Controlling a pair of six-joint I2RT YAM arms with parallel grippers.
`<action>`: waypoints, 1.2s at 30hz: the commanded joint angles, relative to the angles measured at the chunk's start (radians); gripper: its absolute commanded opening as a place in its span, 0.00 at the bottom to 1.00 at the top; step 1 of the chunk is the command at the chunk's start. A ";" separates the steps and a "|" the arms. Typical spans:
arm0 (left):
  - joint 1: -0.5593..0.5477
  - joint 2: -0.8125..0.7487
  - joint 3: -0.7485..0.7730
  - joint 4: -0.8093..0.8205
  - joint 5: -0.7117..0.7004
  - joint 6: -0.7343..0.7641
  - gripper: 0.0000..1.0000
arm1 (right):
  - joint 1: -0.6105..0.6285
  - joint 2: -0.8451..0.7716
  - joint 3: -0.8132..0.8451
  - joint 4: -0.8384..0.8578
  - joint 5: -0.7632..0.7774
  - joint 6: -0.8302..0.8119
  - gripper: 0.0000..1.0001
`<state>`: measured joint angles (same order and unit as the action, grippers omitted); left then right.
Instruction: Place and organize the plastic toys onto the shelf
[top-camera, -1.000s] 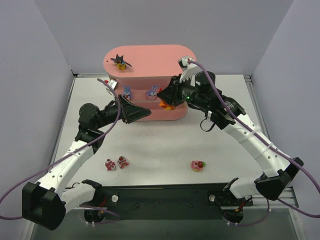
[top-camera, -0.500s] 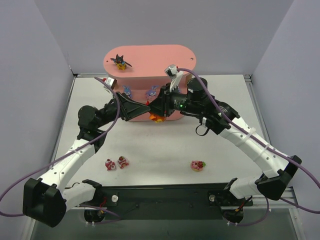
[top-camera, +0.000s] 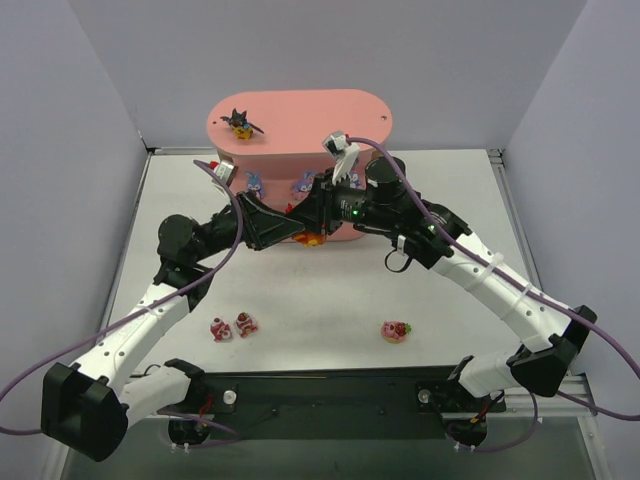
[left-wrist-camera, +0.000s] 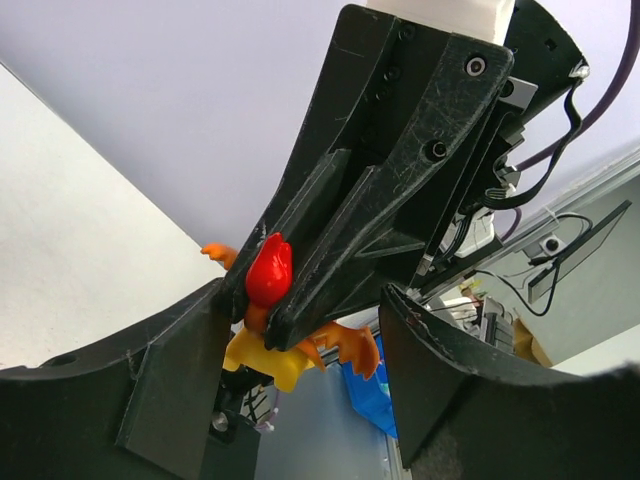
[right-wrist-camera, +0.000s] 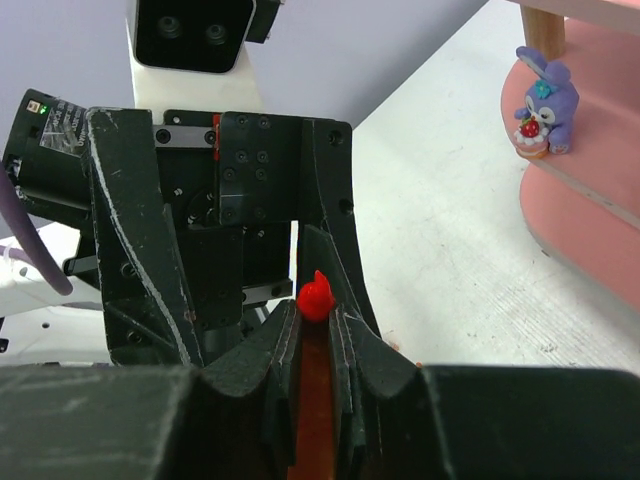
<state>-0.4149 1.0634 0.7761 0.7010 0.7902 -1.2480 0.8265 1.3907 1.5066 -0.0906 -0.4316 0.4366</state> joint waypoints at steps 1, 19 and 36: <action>-0.022 -0.010 -0.009 0.052 0.027 0.025 0.69 | 0.006 0.024 0.055 0.069 -0.018 0.040 0.00; -0.051 0.018 -0.041 0.229 0.115 -0.073 0.96 | 0.003 0.065 0.083 0.066 -0.047 0.030 0.00; -0.051 -0.013 -0.034 0.094 -0.008 -0.007 0.09 | 0.002 0.047 0.078 0.031 -0.041 0.008 0.07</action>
<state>-0.4644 1.0794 0.7124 0.7864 0.8337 -1.2625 0.8207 1.4532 1.5566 -0.0677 -0.4767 0.4789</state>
